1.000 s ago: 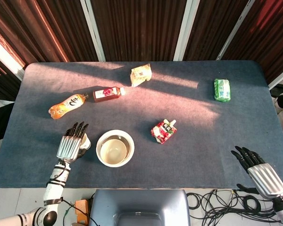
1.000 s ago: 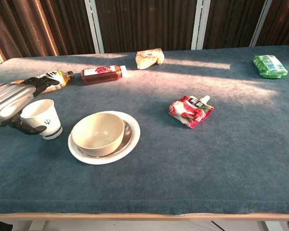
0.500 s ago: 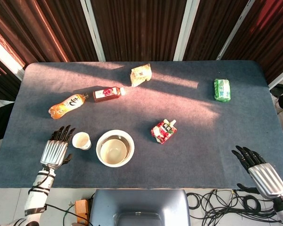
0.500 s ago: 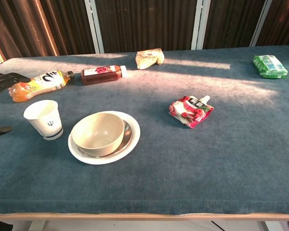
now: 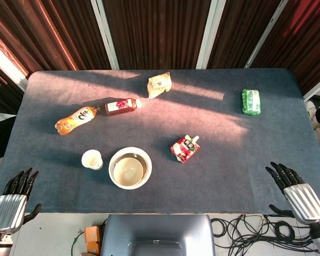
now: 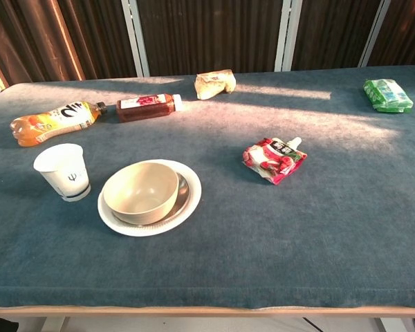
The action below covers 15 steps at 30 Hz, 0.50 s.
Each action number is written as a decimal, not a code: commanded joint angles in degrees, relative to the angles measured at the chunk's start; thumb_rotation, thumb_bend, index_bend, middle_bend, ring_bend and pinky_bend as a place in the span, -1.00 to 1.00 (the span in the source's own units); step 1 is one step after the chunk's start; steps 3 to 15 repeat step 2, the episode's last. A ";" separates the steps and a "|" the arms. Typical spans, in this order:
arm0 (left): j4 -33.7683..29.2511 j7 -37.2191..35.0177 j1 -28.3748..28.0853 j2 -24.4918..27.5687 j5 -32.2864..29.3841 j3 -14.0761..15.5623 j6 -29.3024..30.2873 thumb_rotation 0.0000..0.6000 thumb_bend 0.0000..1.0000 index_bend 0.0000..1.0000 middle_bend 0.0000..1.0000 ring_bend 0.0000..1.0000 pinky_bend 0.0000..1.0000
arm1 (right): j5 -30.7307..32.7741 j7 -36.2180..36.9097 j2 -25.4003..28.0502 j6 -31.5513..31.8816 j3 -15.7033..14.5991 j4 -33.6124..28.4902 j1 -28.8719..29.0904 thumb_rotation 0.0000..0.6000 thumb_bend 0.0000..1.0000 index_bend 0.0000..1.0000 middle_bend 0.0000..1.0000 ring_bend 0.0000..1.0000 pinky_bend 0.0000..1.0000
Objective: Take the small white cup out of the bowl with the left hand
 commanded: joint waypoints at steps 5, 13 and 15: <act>-0.88 -0.54 -0.07 0.92 -0.49 -0.10 -3.15 1.00 -0.47 -1.00 -1.00 -1.00 -0.72 | -0.08 -0.43 0.13 -0.43 -0.15 -0.14 0.08 1.00 -1.00 -1.00 -1.00 -1.00 -0.73; -0.88 -0.54 -0.07 0.92 -0.49 -0.10 -3.15 1.00 -0.47 -1.00 -1.00 -1.00 -0.72 | -0.08 -0.43 0.13 -0.43 -0.15 -0.14 0.08 1.00 -1.00 -1.00 -1.00 -1.00 -0.73; -0.88 -0.54 -0.07 0.92 -0.49 -0.10 -3.15 1.00 -0.47 -1.00 -1.00 -1.00 -0.72 | -0.08 -0.43 0.13 -0.43 -0.15 -0.14 0.08 1.00 -1.00 -1.00 -1.00 -1.00 -0.73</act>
